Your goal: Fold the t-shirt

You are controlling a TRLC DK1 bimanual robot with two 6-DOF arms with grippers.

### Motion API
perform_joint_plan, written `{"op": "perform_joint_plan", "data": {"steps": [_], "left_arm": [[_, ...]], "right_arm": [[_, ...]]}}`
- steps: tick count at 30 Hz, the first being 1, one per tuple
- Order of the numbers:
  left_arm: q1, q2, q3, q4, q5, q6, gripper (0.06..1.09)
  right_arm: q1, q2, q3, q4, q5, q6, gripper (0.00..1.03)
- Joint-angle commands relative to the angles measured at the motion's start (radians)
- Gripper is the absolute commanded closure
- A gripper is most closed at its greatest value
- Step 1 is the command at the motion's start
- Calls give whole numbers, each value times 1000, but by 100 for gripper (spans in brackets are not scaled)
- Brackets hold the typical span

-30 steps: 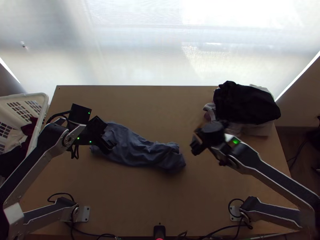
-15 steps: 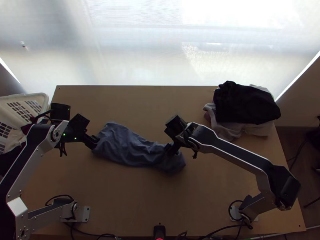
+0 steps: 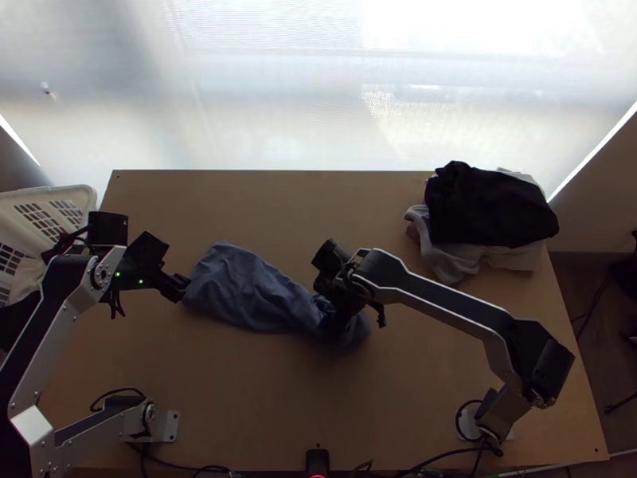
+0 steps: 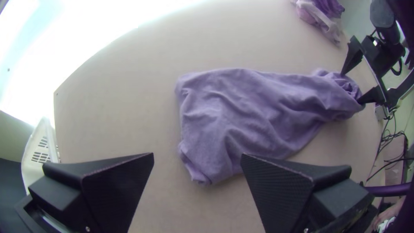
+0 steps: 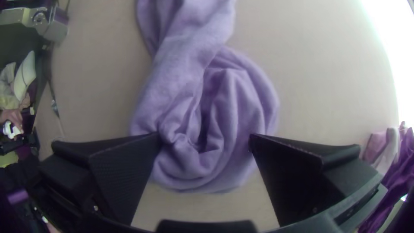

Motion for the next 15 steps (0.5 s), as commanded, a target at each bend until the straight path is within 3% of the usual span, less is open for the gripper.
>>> {"op": "perform_joint_plan", "data": {"steps": [1, 2, 7, 8, 15], "left_arm": [[19, -16, -7, -9, -2, 16, 11], [20, -18, -5, -9, -3, 16, 11], [20, -24, -5, -7, -11, 15, 11], [20, -24, -4, -6, -14, 15, 11], [-21, -36, -11, -6, -16, -11, 11]], "right_arm": [[34, 27, 2, -75, -93, -5, 16], [37, 25, 5, -78, -101, -8, 22], [48, 9, 22, -89, -139, -36, 95], [46, 5, 22, -92, -139, -43, 100], [60, -183, 186, -198, -139, -174, 100]]}}
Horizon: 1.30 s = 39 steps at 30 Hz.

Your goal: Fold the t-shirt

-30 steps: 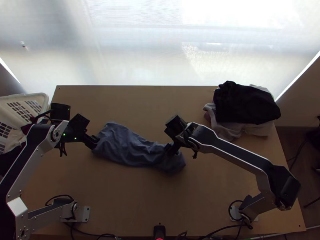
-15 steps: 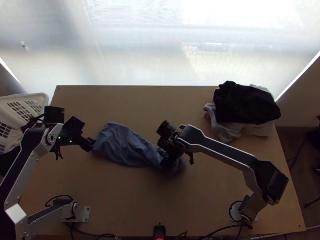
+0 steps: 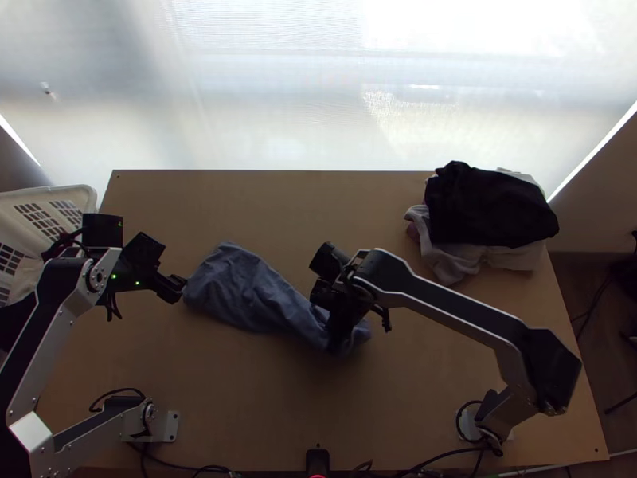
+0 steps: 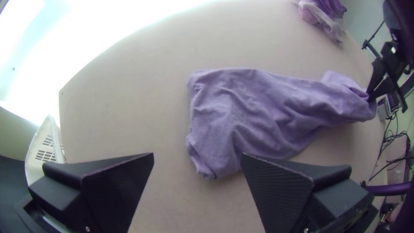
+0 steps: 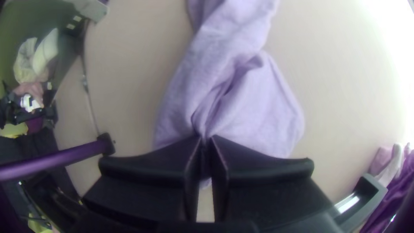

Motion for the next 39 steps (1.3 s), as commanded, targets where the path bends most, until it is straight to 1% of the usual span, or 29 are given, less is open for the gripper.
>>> {"op": "perform_joint_plan", "data": {"steps": [1, 4, 6, 8, 11, 14, 17, 21, 24, 28, 33, 36, 37, 38, 39], "left_arm": [[-44, -8, -8, 6, -5, -18, 11], [-81, 6, 6, 18, -8, -32, 11], [-134, 24, 19, 19, -6, -72, 11], [-219, 46, 12, 38, -8, -95, 11], [-341, 90, 9, 108, -28, -83, 11], [-426, 213, 61, 145, -29, -86, 10], [-496, 365, 115, 214, -31, -89, 10], [-536, 545, 268, 231, -28, -137, 10], [-544, 604, 331, 229, -12, -160, 10], [-541, 647, 355, 217, 9, -157, 11], [-547, 695, 334, 205, 29, -146, 11], [-547, 709, 332, 190, 41, -144, 20], [-548, 710, 328, 185, 43, -140, 21], [-550, 709, 319, 185, 43, -134, 29], [-550, 709, 309, 185, 43, -121, 39]], "right_arm": [[21, -172, 167, -62, -11, -96, 100], [28, -224, 294, -135, -9, -111, 100], [30, -241, 321, -198, -11, -111, 100], [28, -280, 271, -212, -11, -108, 100], [36, -323, 215, -213, -11, -102, 100], [41, -334, 199, -218, -12, -100, 100], [39, -333, 201, -217, -11, -104, 100], [41, -333, 212, -218, -12, -105, 100], [44, -333, 210, -224, -11, -107, 100], [42, -333, 215, -230, -11, -108, 100], [41, -331, 215, -229, -11, -111, 100], [39, -330, 213, -229, -11, -113, 100], [37, -330, 213, -229, -11, -113, 100], [37, -328, 213, -229, -11, -114, 100], [36, -330, 213, -229, -9, -114, 100]]}}
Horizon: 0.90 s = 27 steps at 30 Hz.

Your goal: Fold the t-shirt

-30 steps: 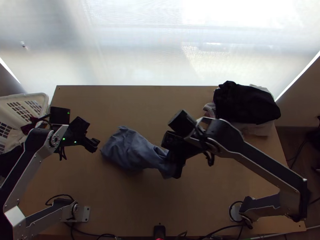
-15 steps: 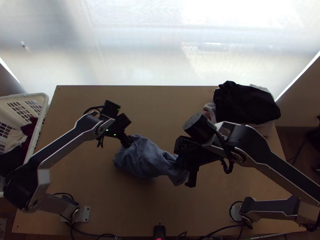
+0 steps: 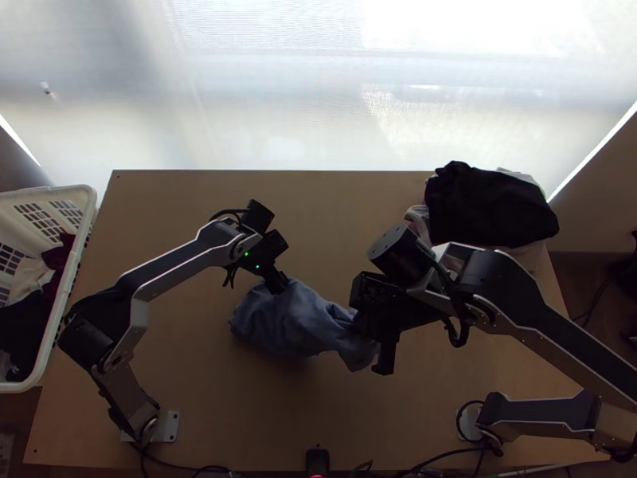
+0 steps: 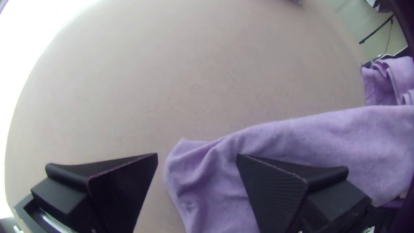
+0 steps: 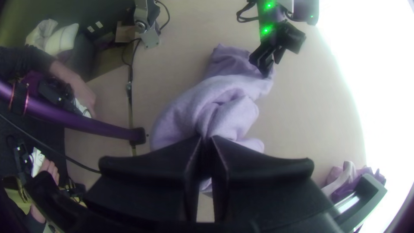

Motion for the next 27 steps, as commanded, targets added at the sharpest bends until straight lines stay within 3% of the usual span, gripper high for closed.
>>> {"op": "perform_joint_plan", "data": {"steps": [1, 5, 6, 13, 19, 24, 27], "left_arm": [[-9, 40, -18, -15, 19, 28, 51], [14, 37, -21, -25, 26, 33, 99], [24, 29, -21, -30, 26, 34, 105], [281, -164, 116, -139, 49, -21, 105], [481, -357, 240, -268, 124, -56, 105], [498, -537, 266, -360, 129, -62, 105], [429, -683, 202, -413, 132, -79, 105]], "right_arm": [[-4, 3, 1, -1, 0, -7, 100], [-12, 4, -8, -1, 2, -11, 100], [-20, 4, -12, -1, 2, -14, 100], [-241, 3, 12, 36, 8, -21, 100], [-419, -13, -63, 113, 11, -19, 100], [-463, -26, -124, 133, 11, -11, 100], [-466, -60, -265, 133, 11, -14, 100]]}}
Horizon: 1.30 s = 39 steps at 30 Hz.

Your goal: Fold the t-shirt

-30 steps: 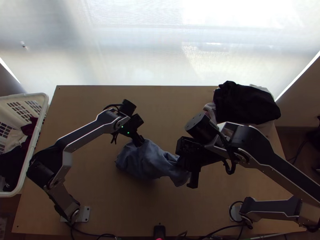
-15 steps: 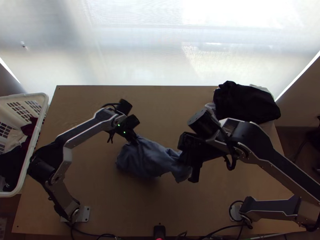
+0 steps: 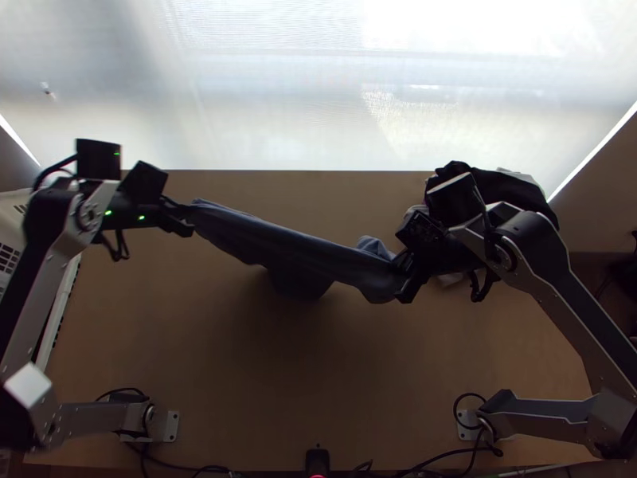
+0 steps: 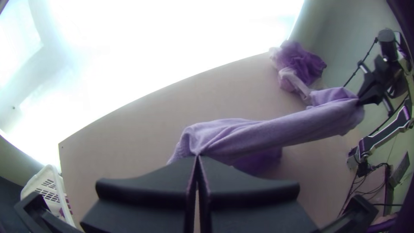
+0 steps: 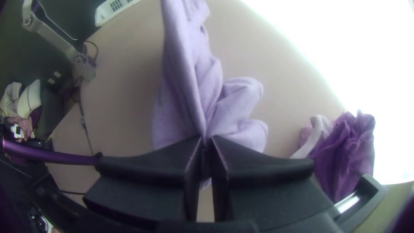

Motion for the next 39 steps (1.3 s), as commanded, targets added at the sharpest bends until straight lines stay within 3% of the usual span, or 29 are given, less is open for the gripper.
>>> {"op": "perform_joint_plan", "data": {"steps": [1, 7, 8, 11, 17, 21, 29, 34, 39], "left_arm": [[-34, -308, -69, -113, 12, -23, 105], [-131, -558, -372, -181, 14, -20, 105], [-160, -592, -417, -185, 14, -24, 105], [-243, -650, -524, -190, 14, -69, 105], [-376, -664, -673, -159, 15, -138, 105], [-507, -662, -748, -99, 14, -188, 105], [-616, -621, -750, -78, -34, -179, 105], [-625, -618, -753, -76, -34, -179, 105], [-633, -607, -737, -76, -37, -179, 105]], "right_arm": [[-71, -49, -232, 20, 3, 3, 100], [-53, -69, -551, 17, 3, 4, 100], [-35, -58, -583, 17, 2, 10, 92], [13, -20, -649, 21, -3, 38, 45], [94, 28, -675, 0, -38, 60, 13], [82, -48, -657, -34, -34, 55, 9], [-104, -35, -410, -83, -29, 66, 10], [-51, 103, -362, -81, -29, 89, 10], [84, 228, -414, 29, -14, 119, 12]]}}
